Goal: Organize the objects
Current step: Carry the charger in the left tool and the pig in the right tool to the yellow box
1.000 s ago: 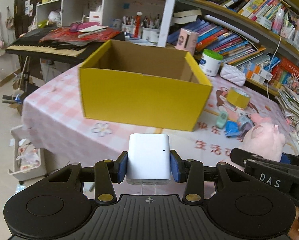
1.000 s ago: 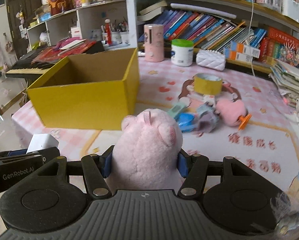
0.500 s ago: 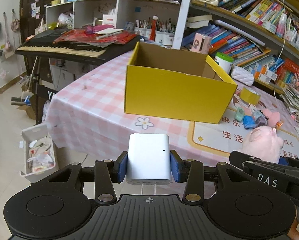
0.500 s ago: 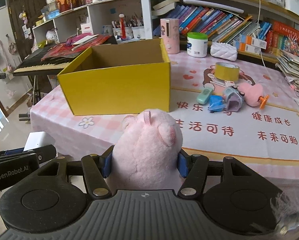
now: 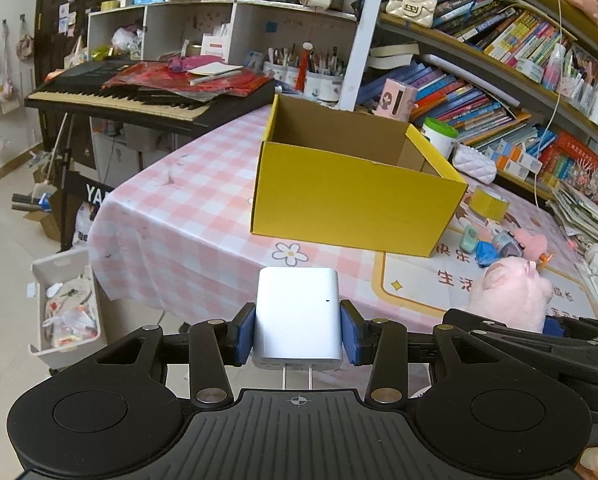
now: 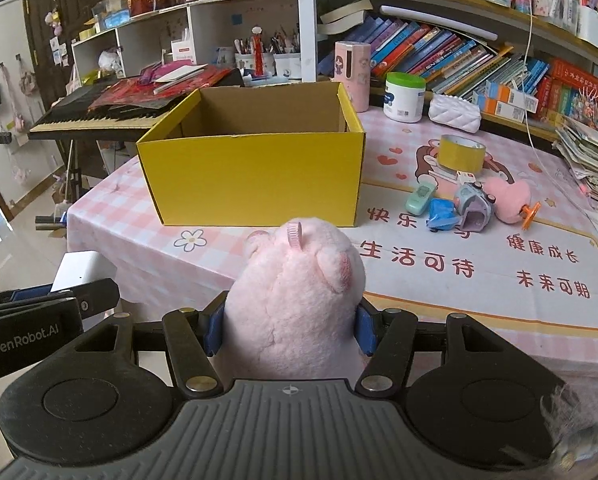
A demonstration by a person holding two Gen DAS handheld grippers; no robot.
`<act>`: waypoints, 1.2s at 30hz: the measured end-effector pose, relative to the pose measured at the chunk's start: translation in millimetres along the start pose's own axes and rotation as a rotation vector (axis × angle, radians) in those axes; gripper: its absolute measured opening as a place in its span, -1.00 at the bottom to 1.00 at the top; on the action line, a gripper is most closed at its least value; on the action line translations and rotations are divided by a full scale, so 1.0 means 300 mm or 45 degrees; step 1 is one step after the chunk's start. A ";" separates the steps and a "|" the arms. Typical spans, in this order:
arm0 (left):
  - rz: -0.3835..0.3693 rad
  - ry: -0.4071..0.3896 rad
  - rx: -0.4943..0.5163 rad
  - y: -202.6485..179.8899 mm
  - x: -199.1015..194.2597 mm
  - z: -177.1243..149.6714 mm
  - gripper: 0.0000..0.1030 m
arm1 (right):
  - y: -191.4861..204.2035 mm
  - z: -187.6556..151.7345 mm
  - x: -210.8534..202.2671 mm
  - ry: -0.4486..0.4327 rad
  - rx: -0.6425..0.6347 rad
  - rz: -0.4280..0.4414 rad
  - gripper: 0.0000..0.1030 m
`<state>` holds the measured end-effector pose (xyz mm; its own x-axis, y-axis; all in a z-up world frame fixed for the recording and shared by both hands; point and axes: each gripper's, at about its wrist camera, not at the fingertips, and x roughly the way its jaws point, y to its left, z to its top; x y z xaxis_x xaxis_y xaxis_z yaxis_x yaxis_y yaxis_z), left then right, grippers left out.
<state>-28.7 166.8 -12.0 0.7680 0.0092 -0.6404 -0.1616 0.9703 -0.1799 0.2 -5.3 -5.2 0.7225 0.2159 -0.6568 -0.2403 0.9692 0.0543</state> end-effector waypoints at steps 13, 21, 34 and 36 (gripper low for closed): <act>0.001 -0.103 0.048 -0.028 -0.003 0.060 -0.19 | 0.025 0.056 0.006 -0.118 -0.057 -0.003 0.13; -0.012 -0.250 0.089 -0.073 0.031 0.197 -0.19 | -0.005 0.216 0.008 -0.353 -0.082 -0.025 0.13; 0.066 -0.313 0.102 -0.135 0.216 0.387 -0.19 | -0.057 0.510 0.198 -0.485 -0.129 0.005 0.13; 0.086 -0.292 0.106 -0.145 0.254 0.397 -0.19 | -0.062 0.527 0.246 -0.452 -0.141 0.025 0.13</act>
<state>110.5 154.0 35.9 0.8793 0.1201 -0.4610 -0.1731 0.9821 -0.0743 160.5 11.3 64.1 0.8921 0.2811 -0.3538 -0.3113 0.9498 -0.0302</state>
